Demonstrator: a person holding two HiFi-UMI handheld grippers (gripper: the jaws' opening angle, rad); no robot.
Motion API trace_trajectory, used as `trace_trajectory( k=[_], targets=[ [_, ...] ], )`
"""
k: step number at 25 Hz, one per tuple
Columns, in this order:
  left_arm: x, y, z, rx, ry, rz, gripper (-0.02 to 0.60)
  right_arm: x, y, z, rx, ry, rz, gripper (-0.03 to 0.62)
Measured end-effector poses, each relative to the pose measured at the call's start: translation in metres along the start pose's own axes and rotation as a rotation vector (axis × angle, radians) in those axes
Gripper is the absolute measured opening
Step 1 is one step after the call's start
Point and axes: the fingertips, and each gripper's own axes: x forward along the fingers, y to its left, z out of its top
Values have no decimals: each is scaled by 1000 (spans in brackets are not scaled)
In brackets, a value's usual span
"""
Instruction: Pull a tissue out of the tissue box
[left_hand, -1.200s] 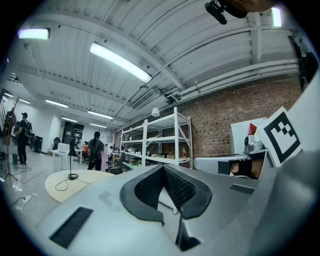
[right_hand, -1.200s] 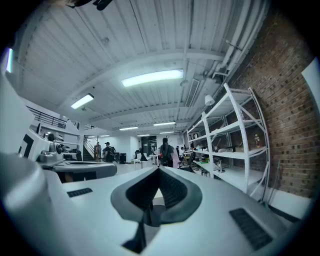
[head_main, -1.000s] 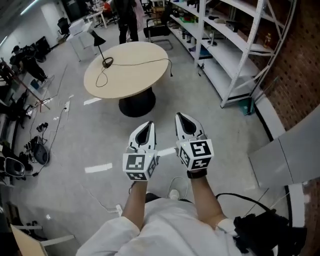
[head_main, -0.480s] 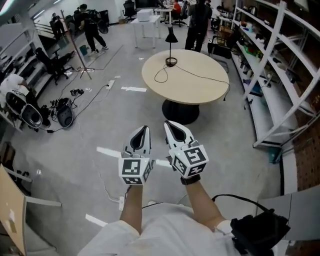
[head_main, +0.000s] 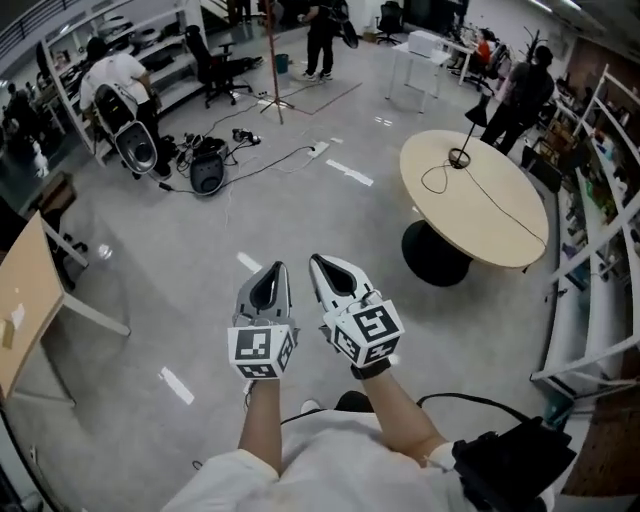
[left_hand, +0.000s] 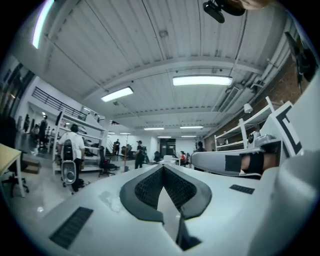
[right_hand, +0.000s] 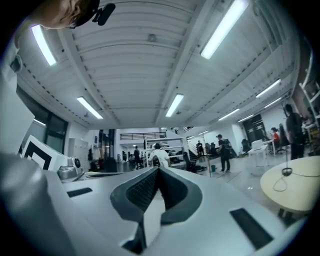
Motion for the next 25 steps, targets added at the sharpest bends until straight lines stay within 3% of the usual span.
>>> trace_trajectory(
  k=[6,11,15,25],
  targets=[
    [-48,89,-5,10,-6,343,0,80,76,-32,43,54,378,-5],
    [-129,133,-19,-3,-6,681,0,107,149,-62,89,108,688,-5],
    [-200,129,-34,-31,-4,945,0,87,211,-72,100,137,957,-5],
    [-404,89,-30,-11,-39,1434,0,-17,386,-88,86,173,1418,-5]
  ],
)
